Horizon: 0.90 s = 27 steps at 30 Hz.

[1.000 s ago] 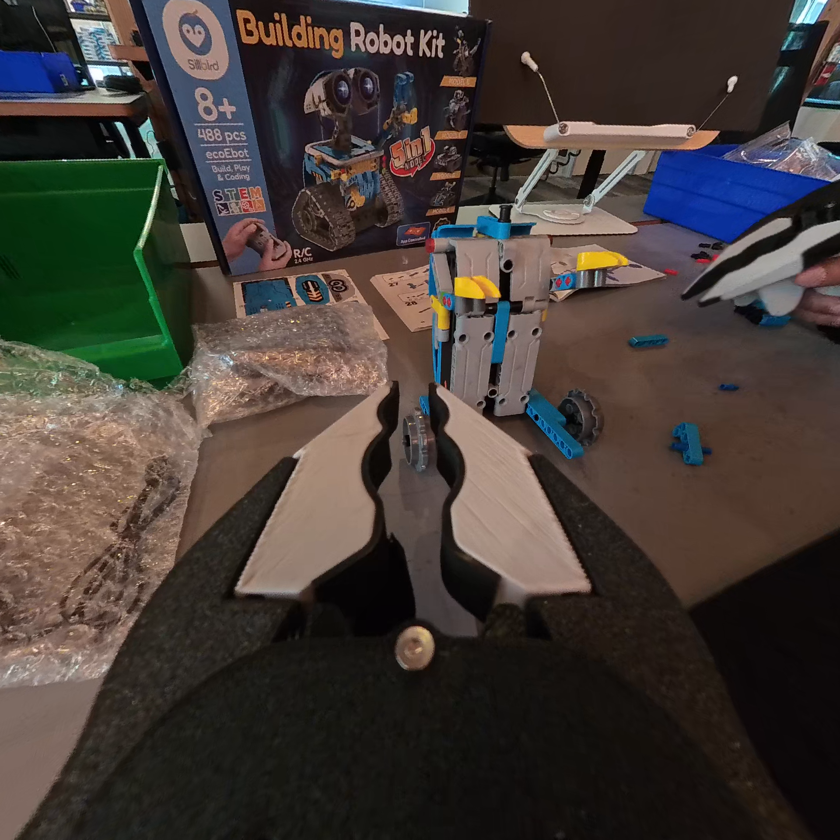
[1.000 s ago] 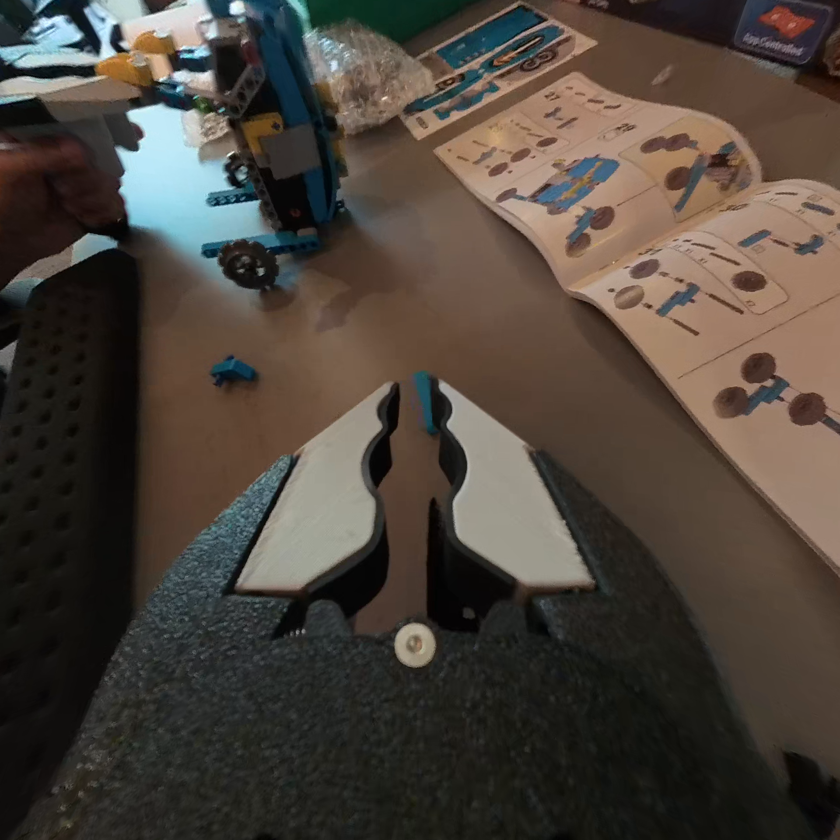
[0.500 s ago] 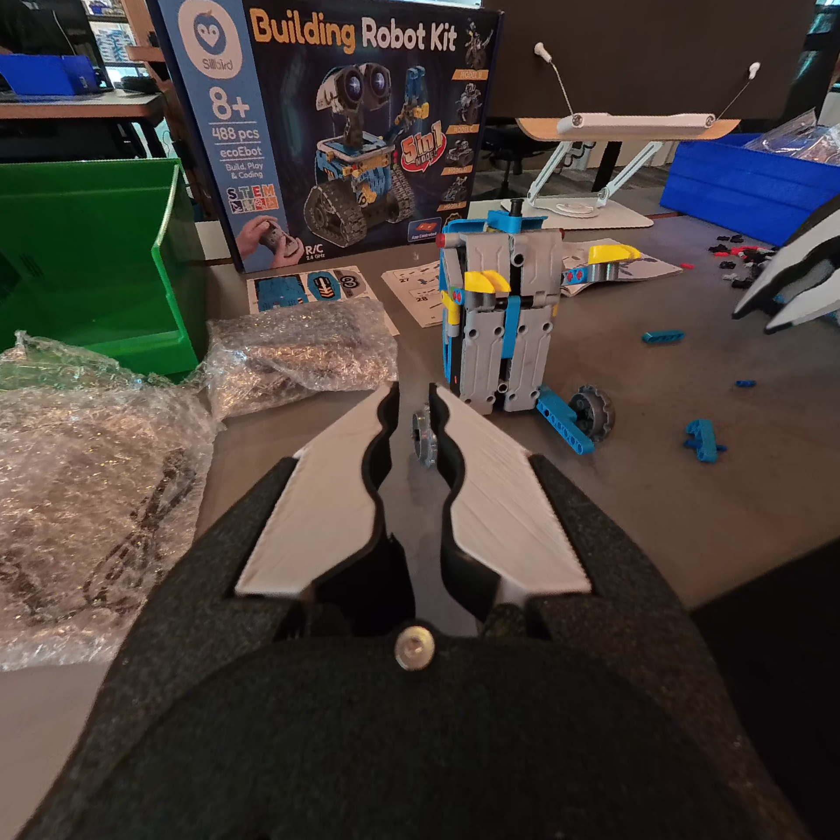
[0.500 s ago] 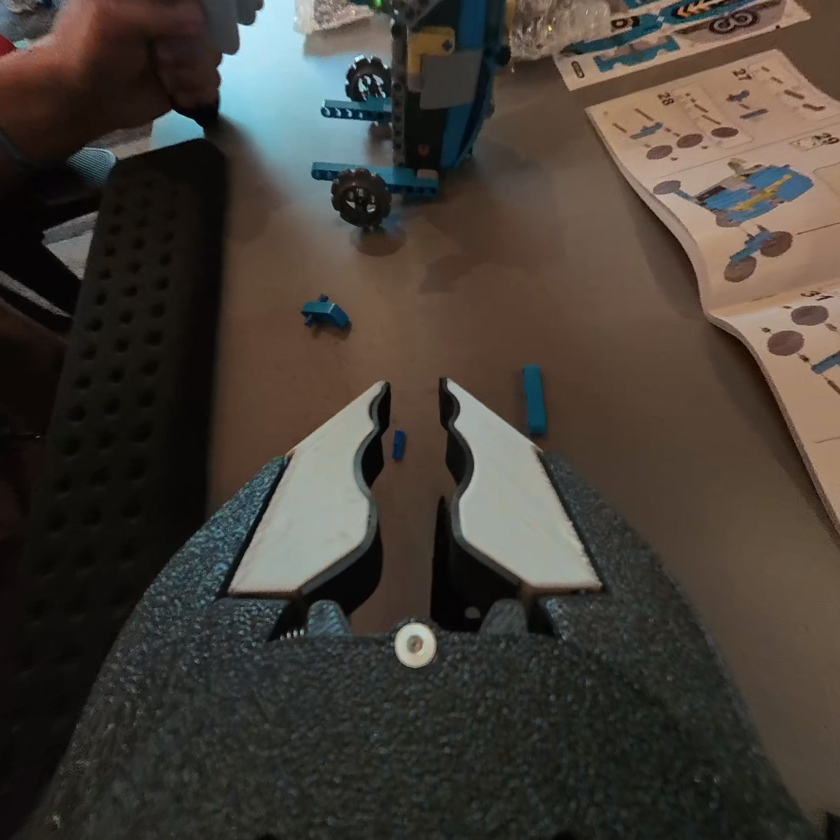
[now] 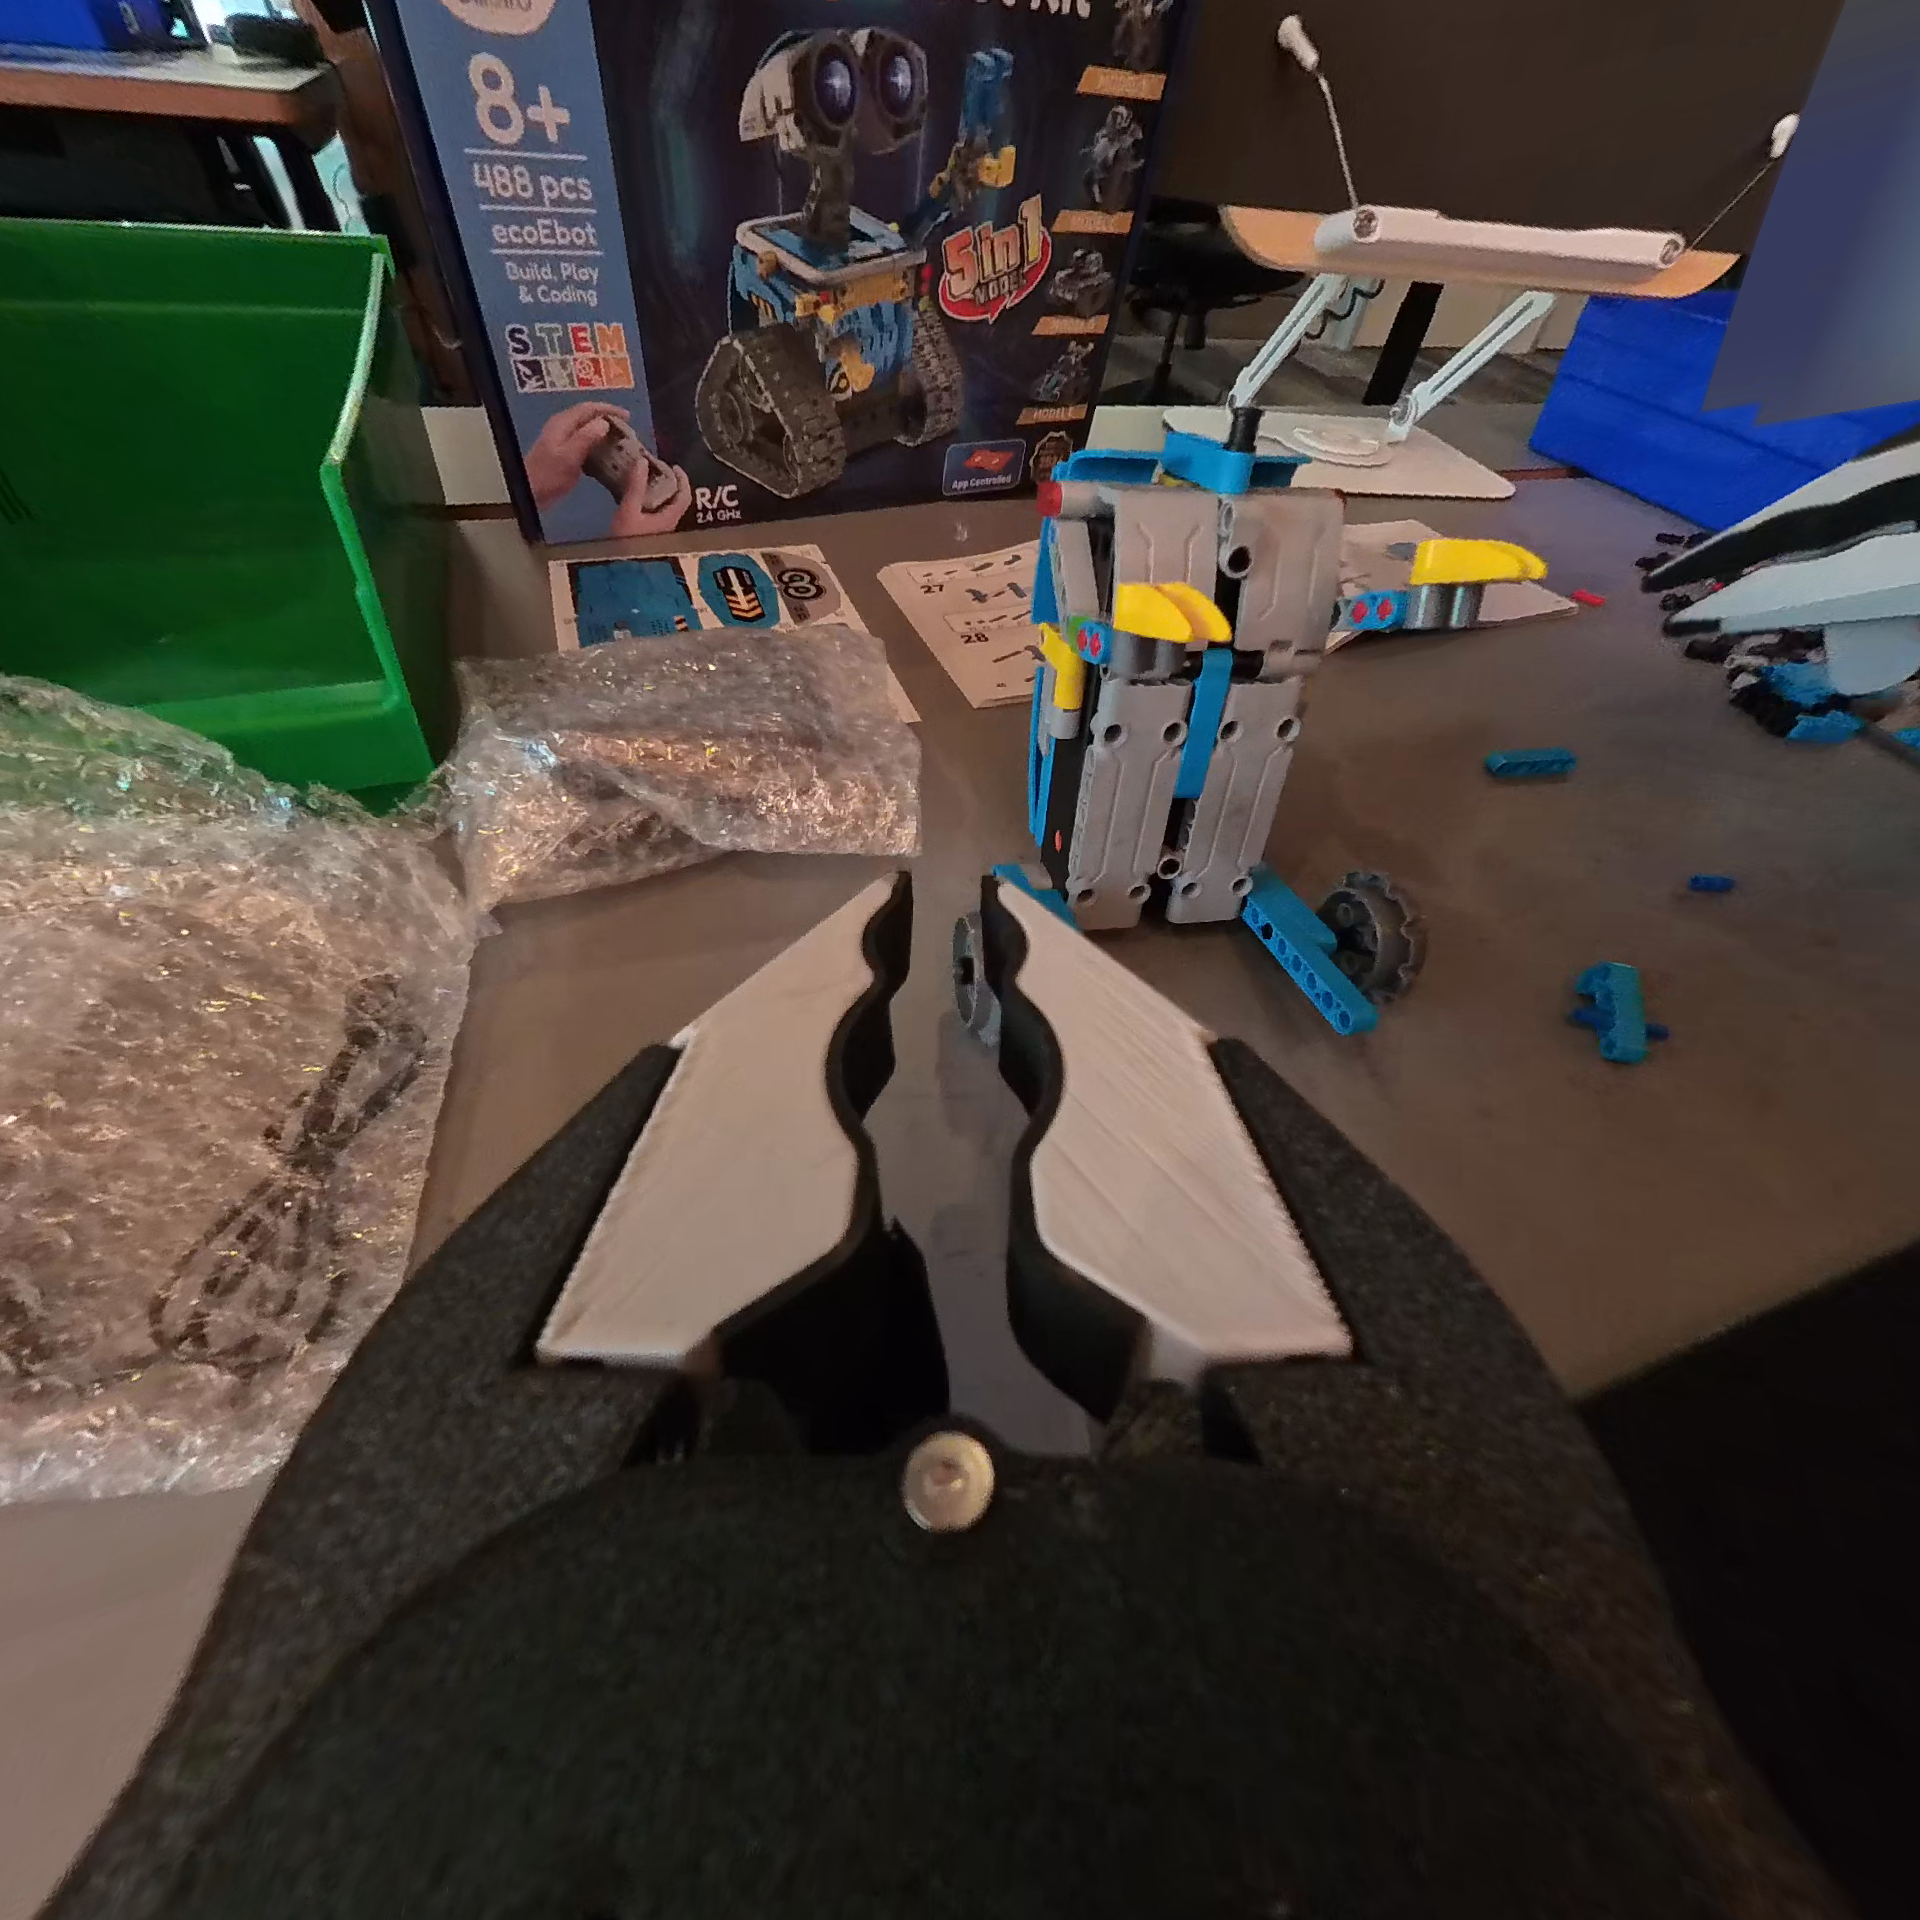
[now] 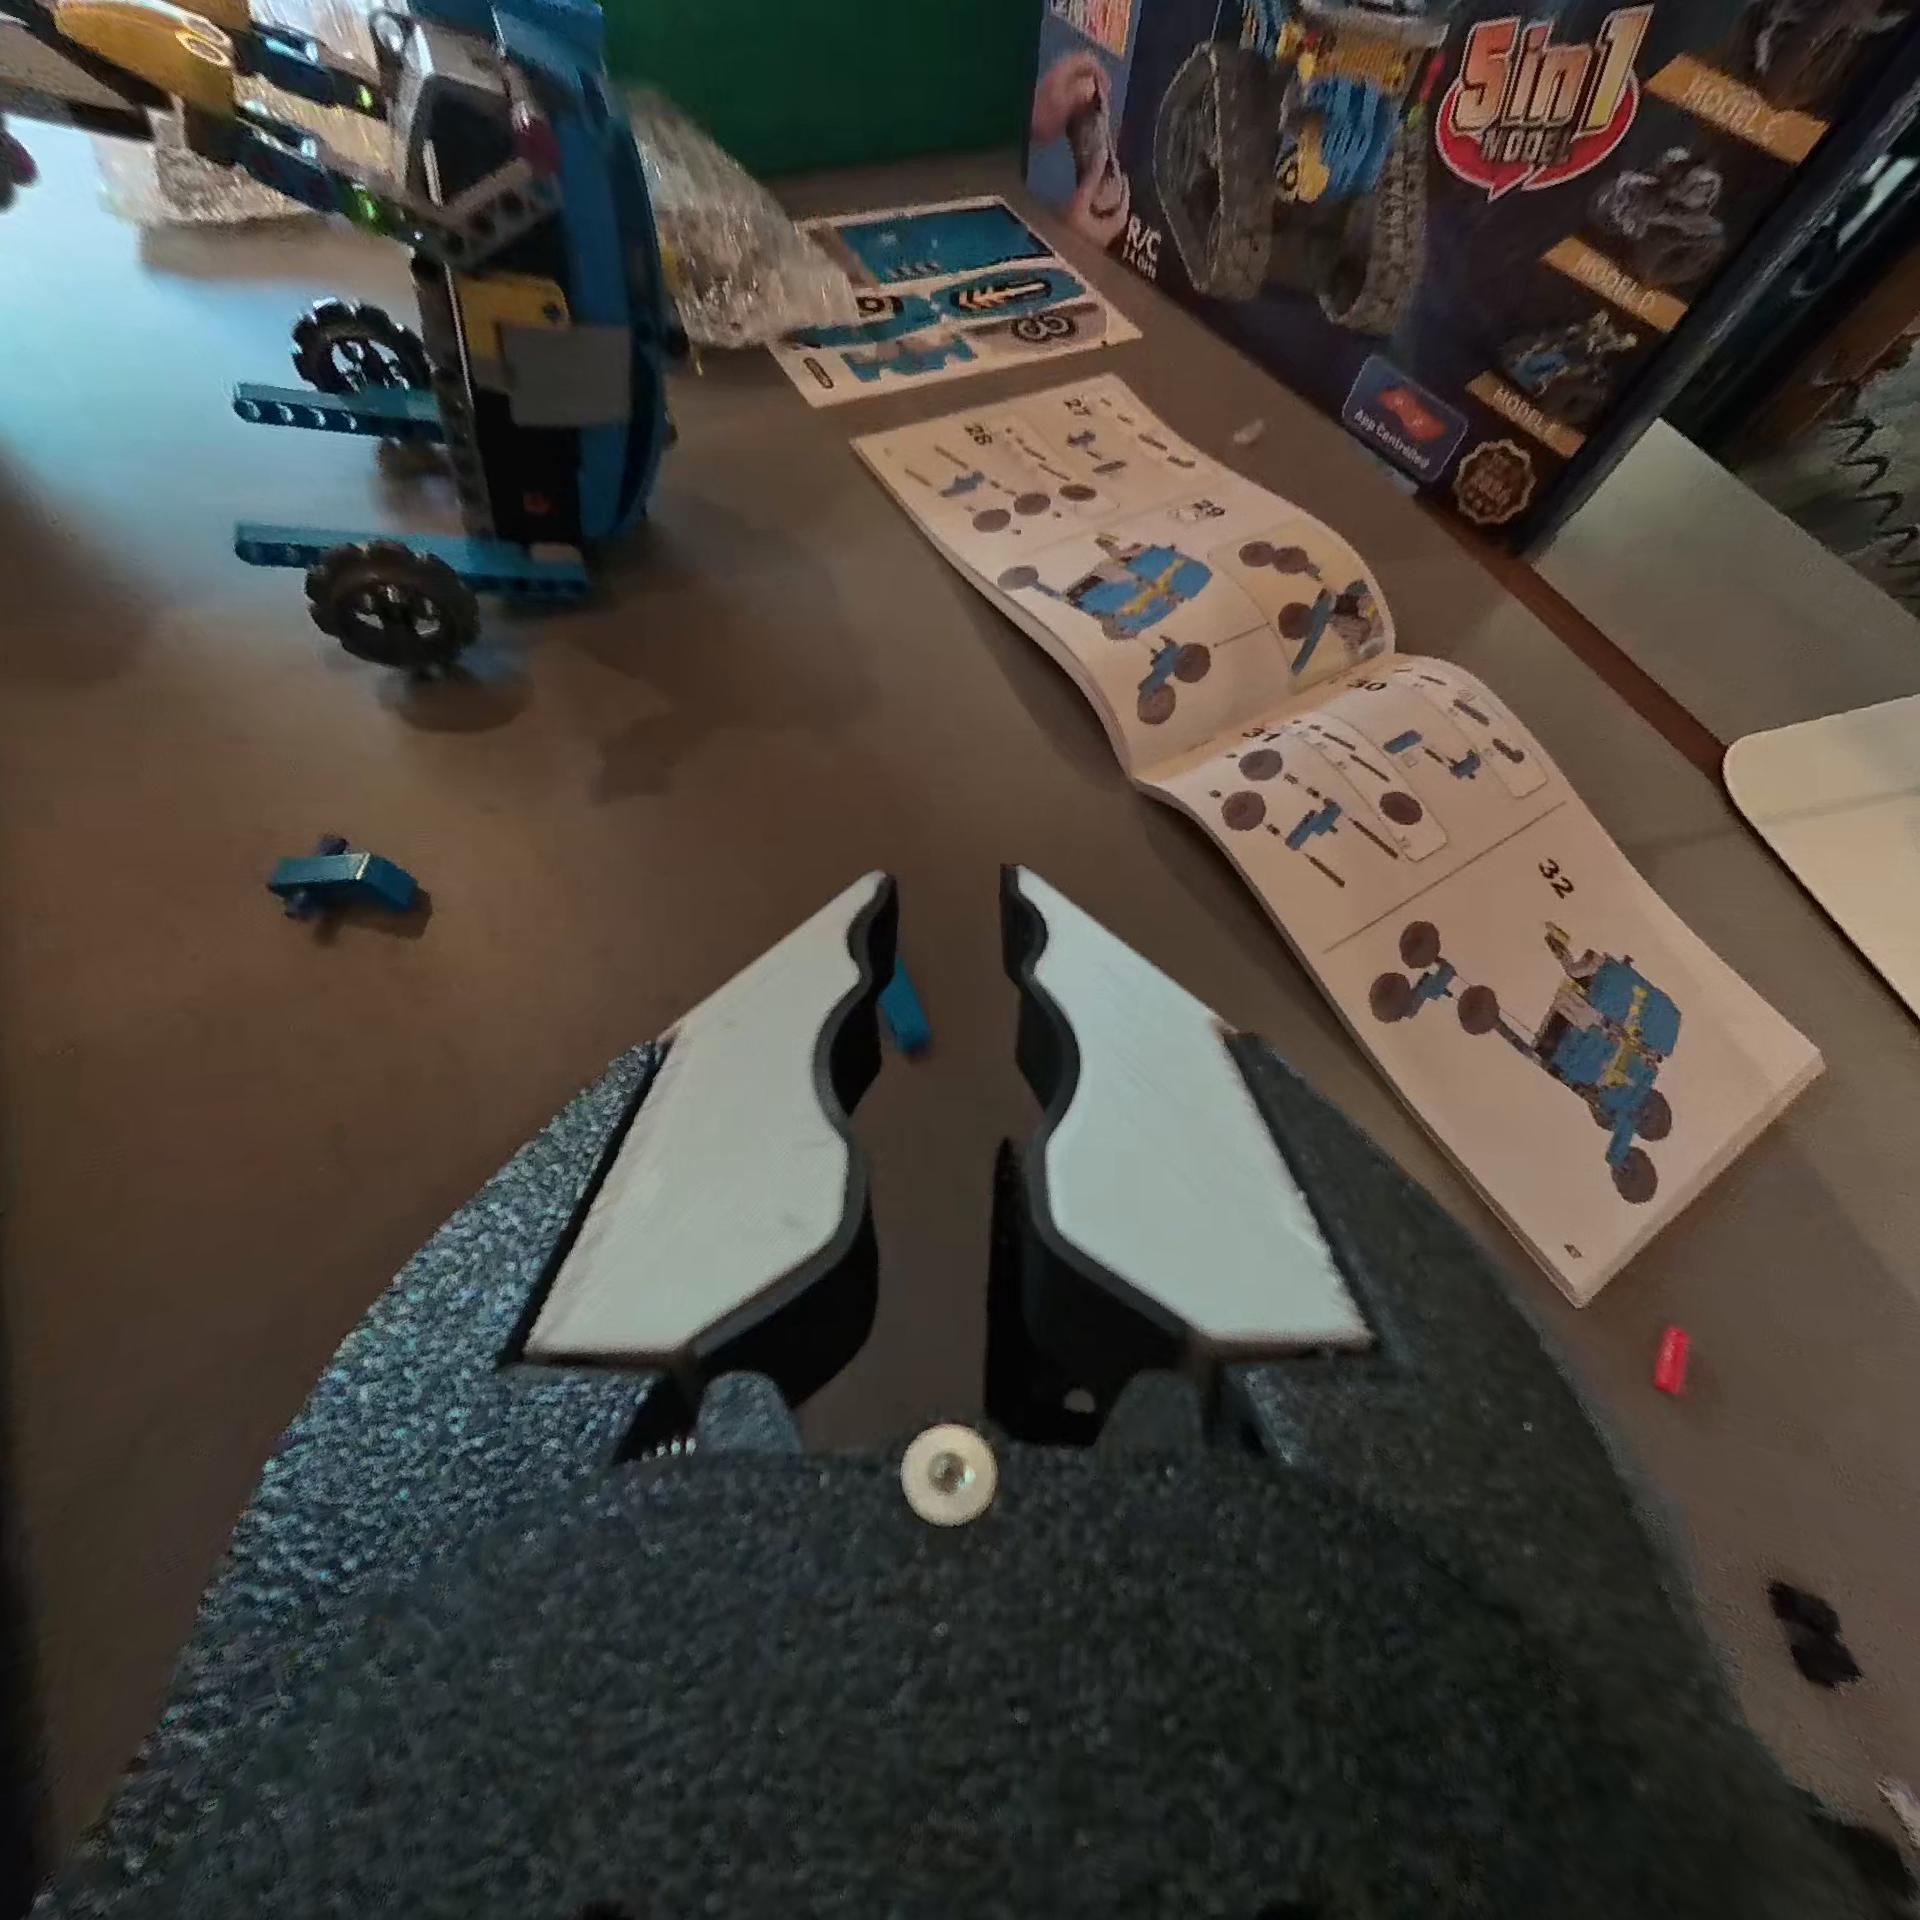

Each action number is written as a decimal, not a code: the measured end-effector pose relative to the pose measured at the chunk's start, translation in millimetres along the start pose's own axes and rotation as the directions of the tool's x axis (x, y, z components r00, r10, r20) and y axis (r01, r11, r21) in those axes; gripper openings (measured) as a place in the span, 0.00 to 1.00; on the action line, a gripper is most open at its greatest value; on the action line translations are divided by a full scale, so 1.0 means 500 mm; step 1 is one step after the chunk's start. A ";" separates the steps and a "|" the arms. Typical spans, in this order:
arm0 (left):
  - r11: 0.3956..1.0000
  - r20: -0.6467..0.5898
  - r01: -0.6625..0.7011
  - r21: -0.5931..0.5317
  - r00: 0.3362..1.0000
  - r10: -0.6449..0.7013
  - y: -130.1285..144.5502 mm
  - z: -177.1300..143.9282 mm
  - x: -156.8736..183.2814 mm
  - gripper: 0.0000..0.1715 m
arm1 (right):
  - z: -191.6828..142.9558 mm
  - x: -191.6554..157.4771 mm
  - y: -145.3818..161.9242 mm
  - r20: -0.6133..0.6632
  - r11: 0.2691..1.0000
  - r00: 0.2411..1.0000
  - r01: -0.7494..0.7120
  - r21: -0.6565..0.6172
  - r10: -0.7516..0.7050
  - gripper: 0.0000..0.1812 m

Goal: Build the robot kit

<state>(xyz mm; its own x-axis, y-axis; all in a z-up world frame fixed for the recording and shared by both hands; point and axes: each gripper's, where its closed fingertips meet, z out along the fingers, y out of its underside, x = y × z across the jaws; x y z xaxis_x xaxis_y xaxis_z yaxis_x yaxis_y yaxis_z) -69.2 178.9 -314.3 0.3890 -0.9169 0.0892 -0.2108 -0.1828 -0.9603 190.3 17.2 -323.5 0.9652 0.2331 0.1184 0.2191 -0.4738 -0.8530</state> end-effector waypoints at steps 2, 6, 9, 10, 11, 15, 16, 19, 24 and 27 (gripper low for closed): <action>1.000 0.029 -0.011 -0.024 1.000 0.012 0.006 0.005 -0.005 0.07 | 0.007 0.000 0.007 0.008 1.000 1.000 -0.004 -0.001 0.004 0.11; 0.994 0.057 -0.079 -0.081 0.995 0.083 0.020 0.019 -0.003 0.07 | 0.027 0.008 0.048 0.023 0.998 1.000 -0.007 -0.064 0.008 0.11; 0.979 0.070 -0.176 -0.105 0.980 0.184 0.025 0.027 0.000 0.07 | 0.034 0.017 0.062 0.036 0.997 0.999 -0.032 -0.077 0.035 0.11; 0.972 0.072 -0.208 -0.110 0.974 0.217 0.025 0.030 0.002 0.07 | 0.034 0.021 0.063 0.039 0.996 0.998 -0.047 -0.071 0.050 0.11; 0.965 0.072 -0.235 -0.114 0.967 0.244 0.026 0.033 0.003 0.07 | 0.034 0.025 0.063 0.045 0.996 0.997 -0.064 -0.065 0.067 0.11; 0.951 0.075 -0.281 -0.125 0.954 0.292 0.027 0.046 0.000 0.07 | 0.028 0.037 0.058 0.065 0.989 0.988 -0.141 -0.040 0.143 0.10; 0.951 0.072 -0.279 -0.132 0.954 0.290 0.028 0.049 -0.002 0.07 | 0.026 0.036 0.057 0.076 0.987 0.984 -0.156 -0.037 0.158 0.10; 0.954 0.074 -0.266 -0.137 0.958 0.278 0.028 0.053 -0.007 0.07 | 0.025 0.034 0.055 0.080 0.987 0.984 -0.159 -0.033 0.161 0.10; 0.959 0.075 -0.249 -0.132 0.963 0.260 0.026 0.053 -0.011 0.07 | 0.036 0.028 0.065 0.090 0.988 0.985 -0.142 -0.062 0.147 0.10; 0.963 0.076 -0.241 -0.119 0.965 0.251 0.023 0.050 -0.012 0.07 | 0.039 0.022 0.066 0.101 0.988 0.985 -0.136 -0.070 0.143 0.10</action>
<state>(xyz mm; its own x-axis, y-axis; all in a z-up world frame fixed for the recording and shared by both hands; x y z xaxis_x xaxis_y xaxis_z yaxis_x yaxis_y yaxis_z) -51.4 191.0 -332.5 0.3906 -0.9039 -0.1746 -0.4037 0.0023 -0.9149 205.5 20.9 -360.3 0.9671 0.2482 -0.0566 0.0954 -0.5596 -0.8232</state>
